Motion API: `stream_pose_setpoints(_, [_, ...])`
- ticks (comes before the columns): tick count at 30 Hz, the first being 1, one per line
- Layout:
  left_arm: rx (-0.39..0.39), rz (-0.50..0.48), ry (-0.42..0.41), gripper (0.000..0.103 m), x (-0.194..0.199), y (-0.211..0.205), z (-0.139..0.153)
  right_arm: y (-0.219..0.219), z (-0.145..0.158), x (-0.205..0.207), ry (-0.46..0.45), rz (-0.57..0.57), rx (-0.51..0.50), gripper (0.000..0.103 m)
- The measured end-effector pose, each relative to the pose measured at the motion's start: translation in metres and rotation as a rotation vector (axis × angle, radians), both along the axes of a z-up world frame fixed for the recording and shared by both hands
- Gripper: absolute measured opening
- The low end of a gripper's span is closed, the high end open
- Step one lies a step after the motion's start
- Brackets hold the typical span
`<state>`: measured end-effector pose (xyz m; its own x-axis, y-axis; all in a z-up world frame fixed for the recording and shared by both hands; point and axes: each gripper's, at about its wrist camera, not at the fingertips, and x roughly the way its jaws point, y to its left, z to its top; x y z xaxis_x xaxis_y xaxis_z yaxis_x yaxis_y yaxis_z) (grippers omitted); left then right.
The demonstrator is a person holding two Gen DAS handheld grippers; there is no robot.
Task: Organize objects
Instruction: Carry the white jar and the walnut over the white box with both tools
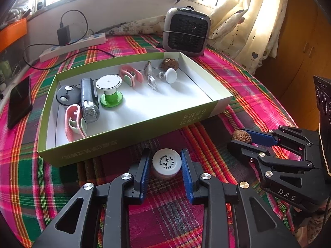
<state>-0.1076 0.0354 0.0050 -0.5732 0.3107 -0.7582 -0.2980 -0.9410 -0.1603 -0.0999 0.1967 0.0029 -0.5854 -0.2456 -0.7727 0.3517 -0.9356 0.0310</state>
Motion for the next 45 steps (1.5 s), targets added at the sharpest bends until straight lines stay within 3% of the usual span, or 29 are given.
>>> stream_pose_setpoints(45, [-0.004,0.005,0.015,0.026,0.0059,-0.0017,0.0033,-0.0013,0.002,0.0026,0.005,-0.007,0.003,0.029])
